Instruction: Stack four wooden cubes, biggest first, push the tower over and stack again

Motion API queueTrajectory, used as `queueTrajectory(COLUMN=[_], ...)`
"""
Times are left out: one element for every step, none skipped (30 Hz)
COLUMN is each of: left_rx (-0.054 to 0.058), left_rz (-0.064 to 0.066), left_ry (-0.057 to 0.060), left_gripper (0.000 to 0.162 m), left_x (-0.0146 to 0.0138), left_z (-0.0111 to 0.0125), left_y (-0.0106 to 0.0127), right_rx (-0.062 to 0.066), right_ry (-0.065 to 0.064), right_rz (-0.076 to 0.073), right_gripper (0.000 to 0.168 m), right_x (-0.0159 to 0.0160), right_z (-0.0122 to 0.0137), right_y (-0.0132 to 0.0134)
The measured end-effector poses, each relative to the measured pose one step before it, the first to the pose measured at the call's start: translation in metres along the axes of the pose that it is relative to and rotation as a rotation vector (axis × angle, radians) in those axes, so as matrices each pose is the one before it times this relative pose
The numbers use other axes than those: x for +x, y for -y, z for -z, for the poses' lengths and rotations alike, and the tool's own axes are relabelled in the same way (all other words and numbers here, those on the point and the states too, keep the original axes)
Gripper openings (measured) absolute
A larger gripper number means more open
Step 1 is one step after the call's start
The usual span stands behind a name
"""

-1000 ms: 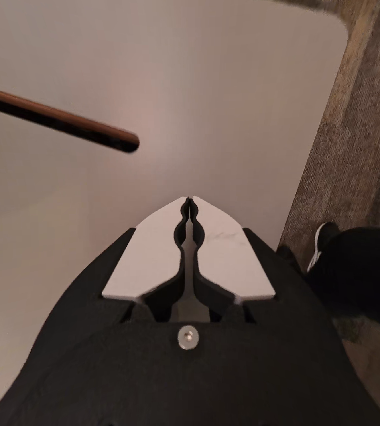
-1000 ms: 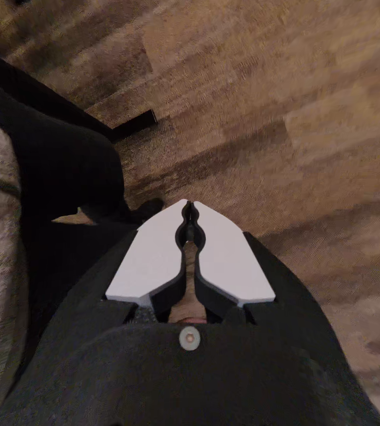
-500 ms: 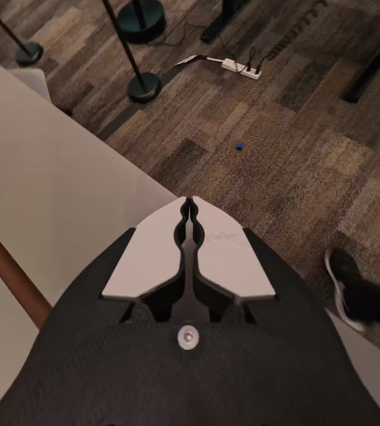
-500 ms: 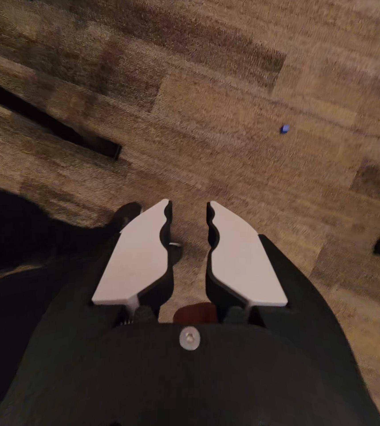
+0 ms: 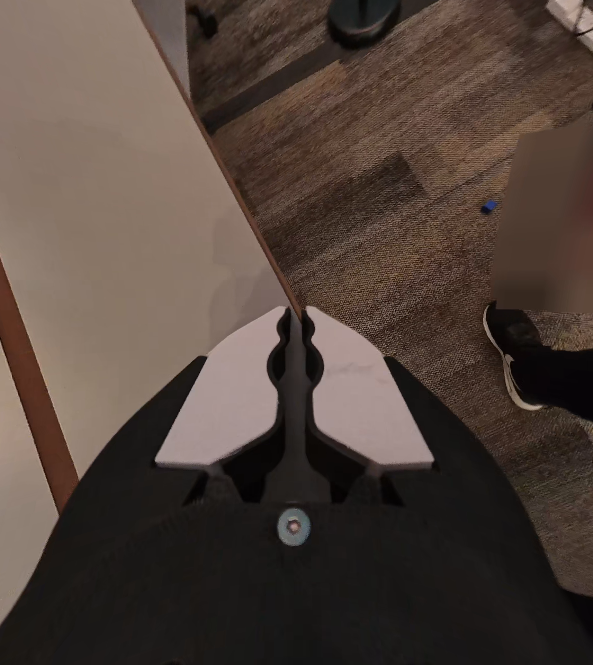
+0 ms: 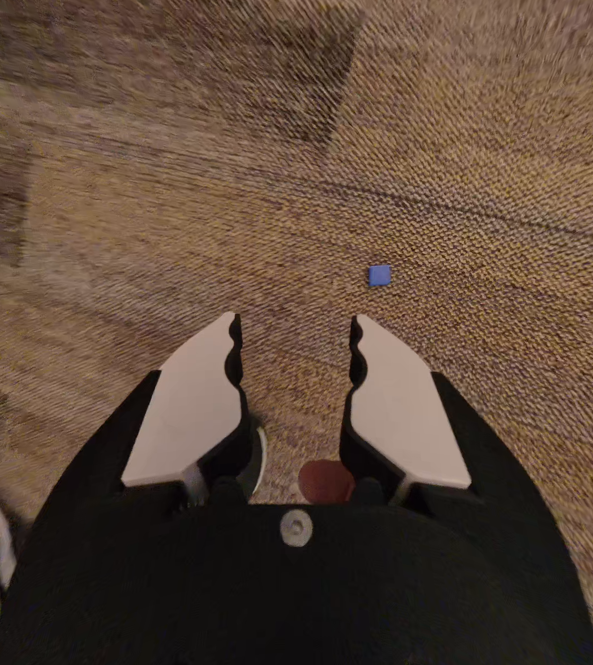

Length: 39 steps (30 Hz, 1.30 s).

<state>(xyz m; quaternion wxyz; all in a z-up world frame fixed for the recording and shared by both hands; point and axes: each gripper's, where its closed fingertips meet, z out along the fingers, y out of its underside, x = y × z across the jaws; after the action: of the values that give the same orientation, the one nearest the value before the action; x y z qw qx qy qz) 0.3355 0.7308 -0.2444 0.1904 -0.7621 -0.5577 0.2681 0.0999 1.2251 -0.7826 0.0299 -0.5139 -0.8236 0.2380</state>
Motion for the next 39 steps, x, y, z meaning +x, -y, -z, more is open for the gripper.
queueTrajectory(left_rx=[-0.0103, -0.0094, -0.0091, -0.0053, -0.0001, -0.0046, -0.0089, -0.0092, -0.0046, -0.006, -0.0067, -0.0032, -0.0013, -0.0042, -0.0023, 0.0018, 0.0004, -0.0005, 0.0016, -0.0013, -0.0015, 0.001, -0.0004, -0.0009, 0.0012, 0.0002, -0.0042, 0.0005, 0.0077, 0.005, 0.0073, 0.0233, 0.0337, 0.0419, 0.0619, 0.0848, 0.105, 0.0719, 0.0596], left_rz=[0.024, 0.0041, 0.0057, 0.0273, 0.017, 0.0088, 0.0267, 0.0261, 0.0147, -0.0003, 0.0027, 0.016, 0.0159, -0.0017, -0.0004, 0.0093, -0.0049, -0.0071, 0.0053, -0.0007, -0.0171, -0.009, -0.0002, -0.0091, -0.0134, 0.0005, -0.0081, -0.0282, -0.0185, -0.0068, -0.0049, -0.0007, 0.0124, 0.0012, -0.0046, 0.017, 0.0279, 0.0015, -0.0028], left_ry=[0.0162, 0.0194, 0.0186, 0.002, -0.0012, 0.0057, 0.0031, -0.0037, -0.0042, -0.0004, -0.0055, -0.0063, -0.0044, 0.0, -0.0019, -0.0002, 0.0073, 0.0065, -0.0007, -0.0023, 0.0048, 0.0043, -0.0032, -0.0056, -0.0077, -0.0165, -0.0118, -0.0062, -0.0006, -0.0095, -0.0104, -0.0138, -0.0063, -0.0238, -0.0237, -0.0199, -0.0245, -0.0131, -0.0146], left_gripper=[0.006, 0.007, 0.006, 0.009, 0.009, 0.01, 0.011, 0.013, 0.013, 0.013, 0.013, 0.014, 0.016, 0.017, 0.017, 0.017, 0.017, 0.017, 0.017, 0.018, 0.018, 0.018, 0.017, 0.016, 0.015, 0.015, 0.015, 0.012, 0.009, 0.005, 0.0, 0.0, 0.0, 0.0, 0.0, 0.0, 0.0, 0.0, 0.0], left_x=[-0.00114, -0.00157, -0.00289, -0.00188, -0.00056, -0.00065, -0.00147, -0.00103, -0.00032, -0.00013, -0.00008, -0.00081, -0.00092, -0.00034, -0.00009, -0.00012, -0.00019, -0.00003, -0.00012, -0.00018, 0.00017, 0.00015, 0.00037, 0.00064, 0.00029, 0.00022, 0.00049, 0.00163, 0.00141, 0.00218, 0.00119, 0.00062, -0.0016, 0.00117, 0.00279, 0.00433, 0.00847, 0.01059, 0.01255], left_z=[-0.00244, -0.002, -0.00157, -0.00113, -0.00037, -0.0005, -0.00099, -0.00068, -0.00022, -0.0001, -0.00009, -0.00003, -0.00015, -0.00028, -0.00002, -0.00015, -0.00038, -0.00037, -0.00021, -0.00016, -0.00018, -0.00004, 0.0, -0.00011, 0.00032, 0.00074, 0.00015, 0.00013, 0.00051, 0.00061, 0.00113, 0.00257, 0.00405, 0.00579, 0.00961, 0.01496, 0.02133, 0.02644, 0.03213], left_y=[0.00247, 0.00177, 0.00085, 0.00057, 0.00036, 0.00019, 0.0008, 0.00052, 0.00017, -0.00007, -0.00014, -0.00001, -0.00006, -0.0001, -0.00009, 0.00028, 0.00026, 0.00011, 0.00022, 0.00011, -0.00001, -0.00011, 0.00017, 0.00029, -0.00039, -0.00068, -0.00024, 0.00012, -0.00012, 0.00012, 0.0009, 0.00251, 0.00342, 0.00458, 0.0073, 0.01159, 0.01367, 0.00759, 0.0033], right_rx=[-0.0123, -0.0171, -0.0236, -0.0261, -0.0239, -0.0202, -0.0289, -0.0279, -0.0127, -0.0168, -0.0278, -0.0227, -0.0129, -0.0092, -0.0053, 0.0001, -0.0002, -0.0059, 0.0054, 0.0234, 0.0239, 0.0251, 0.0328, 0.035, 0.0299, 0.0329, 0.0409, 0.0354, 0.0274, 0.0302, 0.0326, 0.0286, 0.0246, 0.0239, 0.0238, 0.0185, 0.0125, 0.0094, 0.0003], right_ry=[-0.0026, 0.0, -0.0073, -0.0153, -0.0091, -0.0019, -0.003, -0.0063, -0.0071, -0.0032, -0.0025, -0.003, 0.0026, -0.0105, -0.0155, 0.0029, 0.0071, 0.0054, 0.0116, 0.0192, 0.0149, 0.0115, 0.0215, 0.0274, 0.0189, 0.0164, 0.0229, 0.0198, 0.0128, 0.0151, 0.0165, 0.0124, 0.0081, 0.0023, 0.0002, 0.0009, -0.0043, -0.0084, -0.007], right_rz=[-0.0024, 0.0087, 0.0165, 0.0198, 0.0179, 0.01, 0.0051, 0.0082, 0.0089, 0.0079, 0.0107, 0.0108, 0.0124, 0.0194, 0.0141, -0.0026, -0.0038, 0.0002, -0.0096, -0.0165, -0.0076, 0.0077, 0.0075, 0.0032, 0.0206, 0.0336, 0.0296, 0.0403, 0.0574, 0.0461, 0.0241, 0.0283, 0.0427, 0.0378, 0.0308, 0.0358, 0.0392, 0.0366, 0.0272], right_gripper=[0.058, 0.058, 0.054, 0.052, 0.052, 0.055, 0.057, 0.056, 0.054, 0.051, 0.05, 0.051, 0.047, 0.038, 0.03, 0.029, 0.029, 0.029, 0.029, 0.029, 0.029, 0.029, 0.029, 0.029, 0.029, 0.029, 0.029, 0.029, 0.029, 0.029, 0.029, 0.029, 0.029, 0.029, 0.029, 0.029, 0.029, 0.029, 0.029], right_x=[0.01599, 0.01352, 0.01289, 0.01224, 0.00961, 0.00707, 0.00617, 0.00587, 0.00516, 0.00349, 0.00203, 0.00111, -0.00061, 0.00044, 0.00158, 0.00023, 0.00006, -0.00013, -0.0018, -0.00417, -0.00604, -0.00847, -0.01212, -0.01524, -0.01708, -0.01926, -0.02159, -0.02322, -0.02364, -0.02398, -0.02384, -0.02423, -0.02444, -0.02392, -0.02437, -0.02599, -0.02692, -0.0279, -0.02947], right_z=[-0.02899, -0.02756, -0.02585, -0.02435, -0.02291, -0.0212, -0.01929, -0.01677, -0.01382, -0.01193, -0.01052, -0.00825, -0.00613, -0.00369, -0.00114, 0.00006, 0.0008, 0.00254, 0.00551, 0.0095, 0.01367, 0.01808, 0.02238, 0.02588, 0.02883, 0.03158, 0.03316, 0.0335, 0.03316, 0.03283, 0.03236, 0.03124, 0.0296, 0.02849, 0.02776, 0.02715, 0.02657, 0.02648, 0.02542], right_y=[-0.00318, -0.00355, -0.00428, -0.0051, -0.00555, -0.00515, -0.00623, -0.00533, -0.00268, -0.00295, -0.00401, -0.00293, -0.00132, -0.00044, -0.00018, -0.00007, -0.00049, -0.00093, 0.00106, 0.00411, 0.00551, 0.00706, 0.00987, 0.01184, 0.01291, 0.01584, 0.01923, 0.02045, 0.02122, 0.02281, 0.024, 0.02436, 0.02418, 0.02454, 0.02522, 0.02515, 0.02494, 0.02467, 0.02295])
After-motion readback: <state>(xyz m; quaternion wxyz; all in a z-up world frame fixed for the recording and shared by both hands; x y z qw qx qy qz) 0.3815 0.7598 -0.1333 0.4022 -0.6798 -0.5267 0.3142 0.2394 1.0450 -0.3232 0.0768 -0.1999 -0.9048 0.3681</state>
